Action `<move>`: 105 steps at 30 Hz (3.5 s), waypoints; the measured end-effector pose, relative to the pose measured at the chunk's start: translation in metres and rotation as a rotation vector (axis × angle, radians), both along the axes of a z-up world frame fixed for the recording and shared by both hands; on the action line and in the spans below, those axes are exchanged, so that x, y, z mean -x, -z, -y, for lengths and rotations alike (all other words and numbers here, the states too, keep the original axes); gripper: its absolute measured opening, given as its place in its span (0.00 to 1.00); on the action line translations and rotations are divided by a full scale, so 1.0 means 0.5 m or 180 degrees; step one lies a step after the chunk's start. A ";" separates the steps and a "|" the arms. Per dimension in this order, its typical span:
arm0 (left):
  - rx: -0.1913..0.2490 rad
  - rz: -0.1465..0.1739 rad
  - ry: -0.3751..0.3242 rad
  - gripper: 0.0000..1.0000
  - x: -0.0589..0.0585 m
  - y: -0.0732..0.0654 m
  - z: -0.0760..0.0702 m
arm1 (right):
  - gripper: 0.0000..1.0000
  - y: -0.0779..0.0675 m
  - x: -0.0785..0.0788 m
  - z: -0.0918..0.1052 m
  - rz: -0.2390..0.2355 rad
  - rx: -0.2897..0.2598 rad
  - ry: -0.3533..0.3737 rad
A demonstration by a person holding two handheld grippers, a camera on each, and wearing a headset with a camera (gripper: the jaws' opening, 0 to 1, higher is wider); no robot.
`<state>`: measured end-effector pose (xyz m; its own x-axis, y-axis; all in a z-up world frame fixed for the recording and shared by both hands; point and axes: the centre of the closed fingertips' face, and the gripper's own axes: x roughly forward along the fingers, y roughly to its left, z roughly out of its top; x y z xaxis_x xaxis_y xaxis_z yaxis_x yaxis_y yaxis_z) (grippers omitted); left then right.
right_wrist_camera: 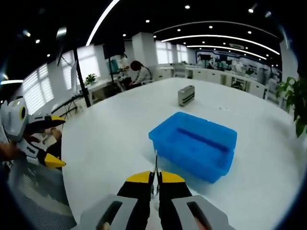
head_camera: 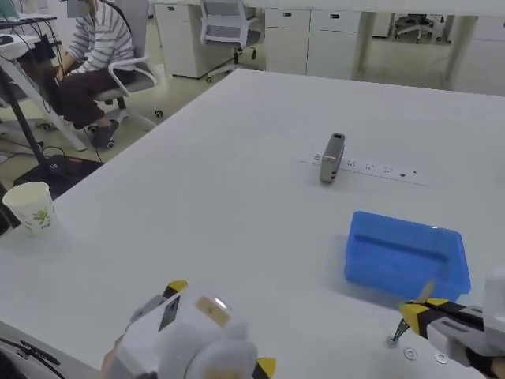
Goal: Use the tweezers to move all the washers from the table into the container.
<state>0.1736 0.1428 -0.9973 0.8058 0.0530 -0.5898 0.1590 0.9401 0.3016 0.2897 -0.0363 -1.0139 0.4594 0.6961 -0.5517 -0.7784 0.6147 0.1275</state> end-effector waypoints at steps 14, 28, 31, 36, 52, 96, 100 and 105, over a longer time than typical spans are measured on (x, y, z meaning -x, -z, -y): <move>0.0115 0.0156 -0.0062 0.82 -0.004 -0.018 -0.004 | 0.00 -0.077 -0.048 0.000 0.0077 -0.0297 0.0086; 0.0176 0.0138 -0.0030 0.81 -0.004 -0.016 0.002 | 0.01 -0.132 -0.141 -0.010 0.0351 -0.0382 0.0292; 0.0177 0.0139 -0.0038 0.80 -0.005 -0.016 0.001 | 0.01 -0.121 -0.153 -0.012 0.0430 -0.0244 0.0299; 0.0129 0.0097 -0.0021 0.79 -0.004 -0.011 0.002 | 0.01 -0.083 -0.158 -0.021 0.0420 -0.0077 0.0232; 0.0122 0.0049 -0.0015 0.73 -0.001 -0.005 0.001 | 0.01 -0.005 -0.188 -0.014 0.0323 0.0117 0.0206; 0.0127 0.0068 0.0056 0.75 -0.001 -0.008 0.010 | 0.03 -0.138 -0.099 0.010 0.0440 -0.0392 0.0314; 0.0128 0.0077 0.0081 0.76 -0.001 -0.010 0.014 | 0.03 -0.128 -0.067 0.021 0.0457 -0.0299 0.0259; 0.0203 0.0109 0.0006 0.80 -0.003 -0.013 0.011 | 0.03 -0.092 -0.034 0.034 0.0346 -0.0240 0.0204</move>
